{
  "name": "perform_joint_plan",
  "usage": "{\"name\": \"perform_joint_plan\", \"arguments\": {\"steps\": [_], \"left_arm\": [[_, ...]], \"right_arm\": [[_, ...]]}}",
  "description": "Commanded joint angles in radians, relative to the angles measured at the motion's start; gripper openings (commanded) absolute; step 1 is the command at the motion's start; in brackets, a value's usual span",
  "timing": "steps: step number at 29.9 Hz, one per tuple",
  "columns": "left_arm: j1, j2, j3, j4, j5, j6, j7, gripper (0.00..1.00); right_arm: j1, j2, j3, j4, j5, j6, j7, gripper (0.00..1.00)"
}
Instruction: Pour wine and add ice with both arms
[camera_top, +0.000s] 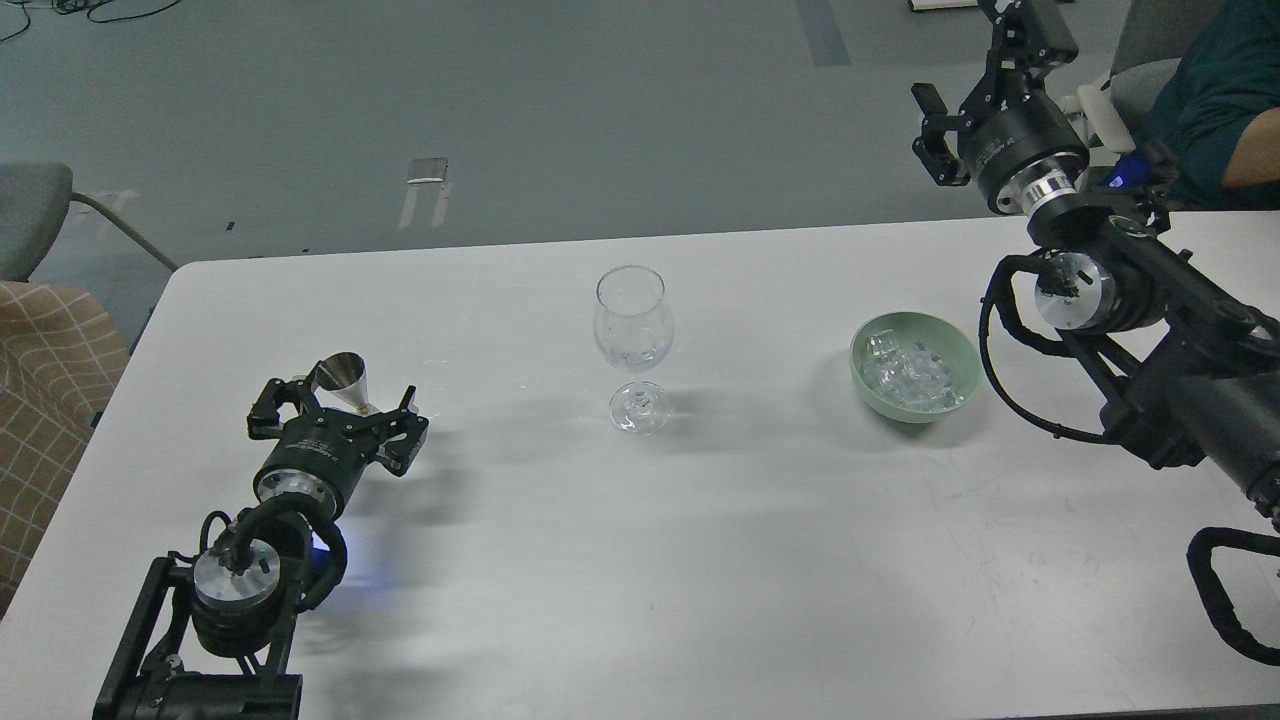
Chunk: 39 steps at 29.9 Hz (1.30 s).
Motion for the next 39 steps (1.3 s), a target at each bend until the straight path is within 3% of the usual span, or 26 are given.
{"name": "perform_joint_plan", "arguments": {"steps": [1,13,21,27,31,35,39], "left_arm": [[0.028,0.0,-0.001,-0.002,-0.007,-0.021,0.005,0.97],[0.151,0.015,-0.052,-0.02,-0.015,-0.125,0.027,0.97],[0.181,0.018,-0.176,-0.044,-0.045,-0.177,0.106,0.97],[0.184,0.055,-0.246,-0.063,-0.046,-0.26,0.113,0.97],[0.172,0.144,-0.302,-0.066,-0.046,-0.347,0.108,0.97],[0.139,0.342,-0.306,-0.057,-0.032,-0.438,0.1,0.97],[0.074,0.468,-0.299,-0.043,-0.009,-0.45,0.094,0.97]], "right_arm": [[-0.001,-0.002,0.001,0.001,0.0,0.0,0.0,1.0],[-0.012,-0.004,0.001,0.009,0.0,0.0,0.0,1.0],[-0.016,-0.015,0.0,0.026,0.0,0.0,0.0,1.0],[-0.018,-0.051,-0.002,0.058,0.0,0.0,0.0,1.0],[-0.019,-0.099,-0.002,0.095,0.0,0.0,-0.002,1.0],[-0.03,-0.169,0.0,0.172,0.0,0.0,0.0,1.0],[-0.024,-0.2,0.0,0.19,-0.001,0.0,-0.002,1.0]]}}
